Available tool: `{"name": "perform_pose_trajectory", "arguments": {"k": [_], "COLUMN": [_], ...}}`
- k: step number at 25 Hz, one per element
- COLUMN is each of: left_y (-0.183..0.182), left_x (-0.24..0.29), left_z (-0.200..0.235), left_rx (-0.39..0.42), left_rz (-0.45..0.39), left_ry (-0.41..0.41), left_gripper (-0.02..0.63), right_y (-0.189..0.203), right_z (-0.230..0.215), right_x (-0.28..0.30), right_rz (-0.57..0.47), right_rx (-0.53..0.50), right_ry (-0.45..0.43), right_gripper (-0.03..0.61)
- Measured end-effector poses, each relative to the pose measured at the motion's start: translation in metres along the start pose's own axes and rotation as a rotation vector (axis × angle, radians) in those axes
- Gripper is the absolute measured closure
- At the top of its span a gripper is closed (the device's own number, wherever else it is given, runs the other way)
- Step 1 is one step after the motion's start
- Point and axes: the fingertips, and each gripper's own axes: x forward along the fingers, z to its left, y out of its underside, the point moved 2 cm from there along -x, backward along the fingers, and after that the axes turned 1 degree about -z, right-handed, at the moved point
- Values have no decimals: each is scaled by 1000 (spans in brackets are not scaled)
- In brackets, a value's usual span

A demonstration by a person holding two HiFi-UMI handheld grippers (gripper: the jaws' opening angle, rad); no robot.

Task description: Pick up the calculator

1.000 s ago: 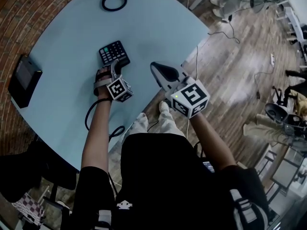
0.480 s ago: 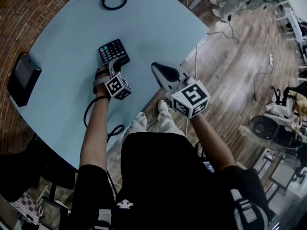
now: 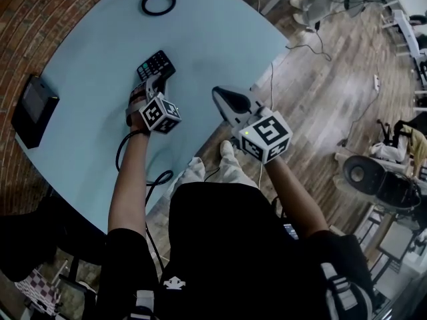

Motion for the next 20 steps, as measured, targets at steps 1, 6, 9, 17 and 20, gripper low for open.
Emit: {"name": "perform_pose_trajectory", "arguments": {"k": [1, 6, 9, 17, 20], "left_y": [-1, -6, -14, -26, -31], "left_x": [-2, -18, -29, -56, -66], "left_z": [5, 17, 23, 36, 43], "left_rx": [-16, -84, -124, -209, -247], "left_rz": [-4, -50, -94, -159, -189], "left_ry": [-2, -24, -41, -81, -96], "left_gripper": [541, 546, 546, 546, 546], "right_y": [-1, -7, -11, -21, -27], "right_z": [1, 4, 6, 14, 16], "right_x": [-1, -5, -5, -3, -1], "right_rz": [-3, -11, -18, -39, -51], "right_rx": [-1, -19, -31, -55, -67], "right_ry": [-1, -16, -24, -39, -43], "right_gripper": [574, 574, 574, 574, 574]}}
